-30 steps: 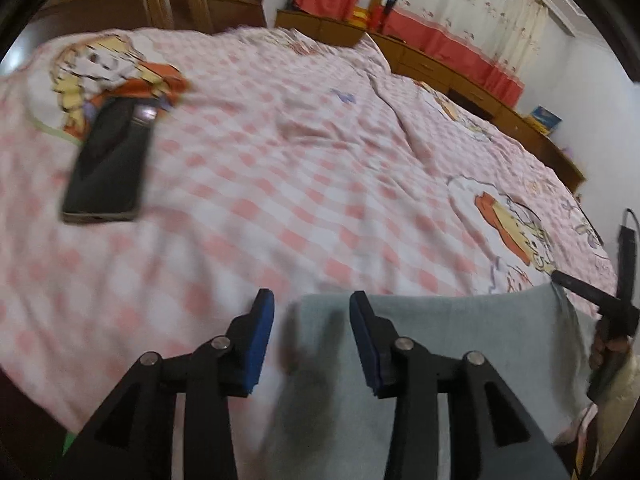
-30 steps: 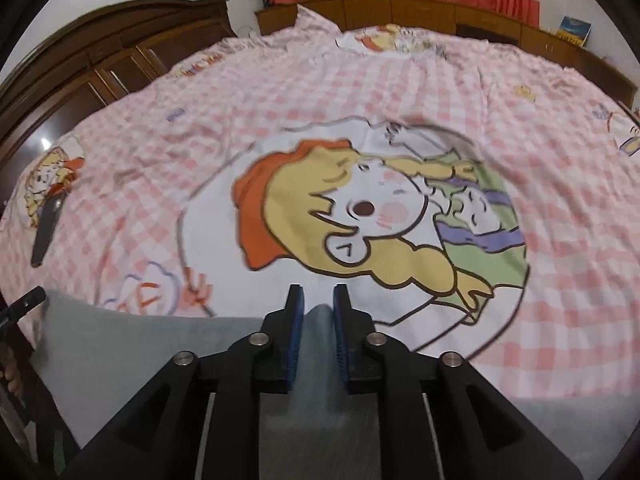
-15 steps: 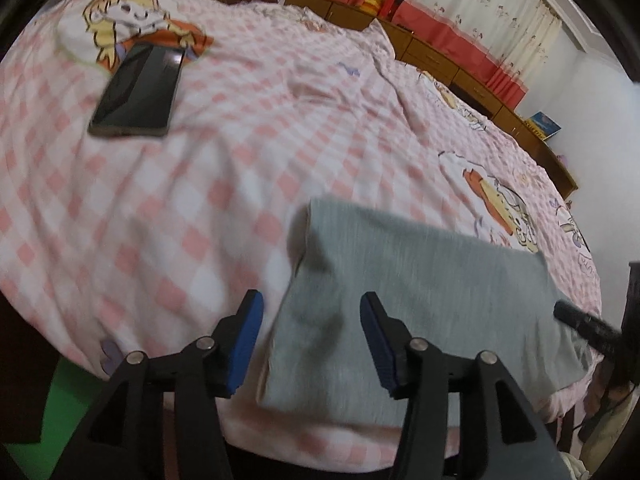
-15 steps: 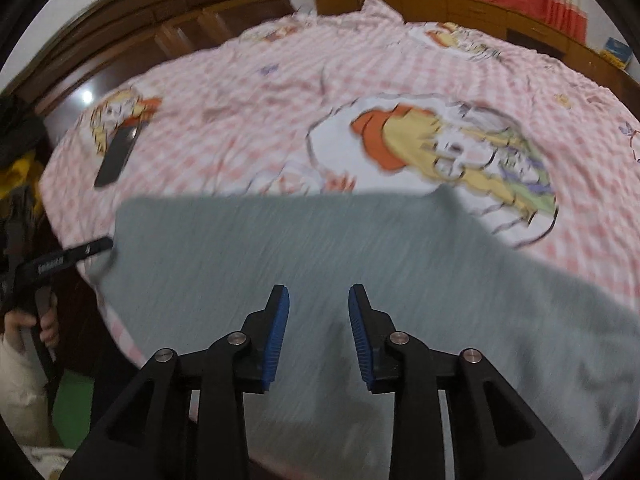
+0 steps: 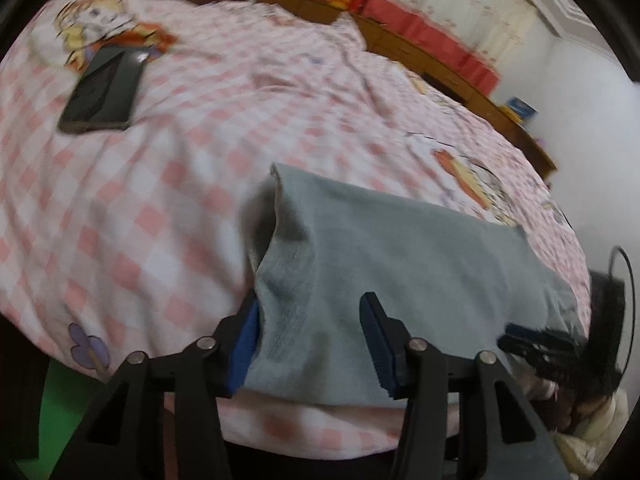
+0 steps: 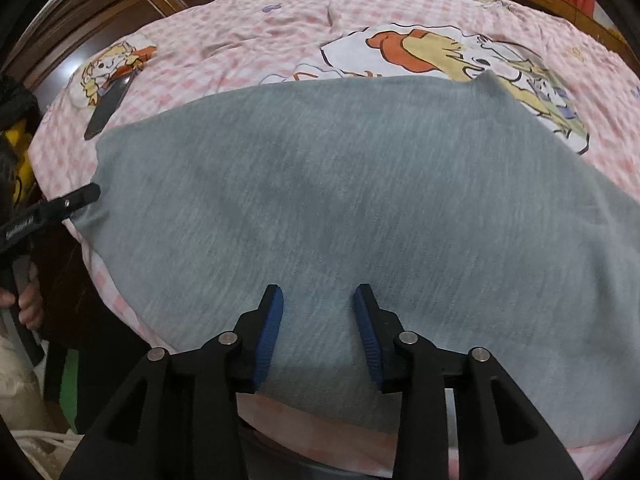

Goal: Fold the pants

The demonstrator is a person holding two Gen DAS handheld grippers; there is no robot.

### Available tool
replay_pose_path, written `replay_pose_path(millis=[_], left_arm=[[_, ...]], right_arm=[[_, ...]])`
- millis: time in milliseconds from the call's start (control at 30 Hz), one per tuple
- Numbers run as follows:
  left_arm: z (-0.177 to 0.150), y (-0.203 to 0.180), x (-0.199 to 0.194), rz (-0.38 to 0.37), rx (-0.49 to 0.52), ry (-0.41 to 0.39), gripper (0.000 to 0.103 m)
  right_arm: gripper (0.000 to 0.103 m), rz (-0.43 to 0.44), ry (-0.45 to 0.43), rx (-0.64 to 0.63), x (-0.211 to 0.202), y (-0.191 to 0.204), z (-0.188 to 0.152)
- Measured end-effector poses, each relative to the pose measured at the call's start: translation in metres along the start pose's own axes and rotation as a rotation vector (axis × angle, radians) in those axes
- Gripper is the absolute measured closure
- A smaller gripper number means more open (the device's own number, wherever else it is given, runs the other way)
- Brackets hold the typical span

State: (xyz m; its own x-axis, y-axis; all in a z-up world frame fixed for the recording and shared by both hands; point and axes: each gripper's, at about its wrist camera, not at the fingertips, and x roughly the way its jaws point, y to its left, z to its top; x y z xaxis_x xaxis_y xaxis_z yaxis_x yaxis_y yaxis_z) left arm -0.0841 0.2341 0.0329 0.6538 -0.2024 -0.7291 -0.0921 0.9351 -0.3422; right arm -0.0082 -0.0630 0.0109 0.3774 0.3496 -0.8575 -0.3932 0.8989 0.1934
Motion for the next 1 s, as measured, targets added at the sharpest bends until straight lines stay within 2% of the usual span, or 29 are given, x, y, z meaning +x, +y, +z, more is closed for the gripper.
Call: replay_pose_path(millis=[100, 233, 300, 400, 667, 733, 800, 833, 867, 967, 1000], left_arm=[[-0.002, -0.016, -0.002, -0.028, 0.061, -0.020, 0.054], [-0.003, -0.022, 0.006, 0.069, 0.092, -0.027, 0.054], [-0.004, -0.014, 0.010, 0.130, 0.065, -0.033, 0.054], [-0.005, 0.002, 0.016, 0.164, 0.014, -0.024, 0.054], [-0.006, 0.016, 0.024, 0.105, -0.075, -0.044, 0.055], [-0.006, 0.010, 0.019, 0.068, -0.067, -0.058, 0.074], [-0.006, 0.001, 0.015, 0.022, -0.033, -0.075, 0.081], [-0.006, -0.003, 0.013, 0.003, -0.013, -0.081, 0.081], [-0.006, -0.007, 0.015, 0.016, 0.005, -0.081, 0.081], [-0.007, -0.007, 0.025, 0.120, 0.023, -0.068, 0.080], [-0.007, -0.003, 0.028, 0.115, 0.001, -0.067, 0.077]], right_arm=[[0.062, 0.009, -0.006, 0.005, 0.001, 0.000, 0.000], [0.061, 0.006, -0.010, -0.001, 0.001, 0.002, 0.000], [0.061, 0.007, -0.013, -0.002, 0.002, 0.002, 0.001], [0.060, 0.008, -0.016, -0.001, 0.003, 0.003, 0.000], [0.056, -0.005, -0.019, -0.019, 0.003, 0.006, 0.000], [0.056, -0.002, -0.019, -0.016, 0.003, 0.006, 0.000], [0.054, 0.001, -0.018, -0.015, 0.004, 0.006, 0.000], [0.054, 0.003, -0.018, -0.014, 0.004, 0.006, 0.000], [0.053, 0.006, -0.018, -0.014, 0.004, 0.006, 0.000], [0.052, 0.008, -0.024, -0.021, 0.005, 0.006, -0.001], [0.052, 0.008, -0.026, -0.021, 0.005, 0.005, -0.001]])
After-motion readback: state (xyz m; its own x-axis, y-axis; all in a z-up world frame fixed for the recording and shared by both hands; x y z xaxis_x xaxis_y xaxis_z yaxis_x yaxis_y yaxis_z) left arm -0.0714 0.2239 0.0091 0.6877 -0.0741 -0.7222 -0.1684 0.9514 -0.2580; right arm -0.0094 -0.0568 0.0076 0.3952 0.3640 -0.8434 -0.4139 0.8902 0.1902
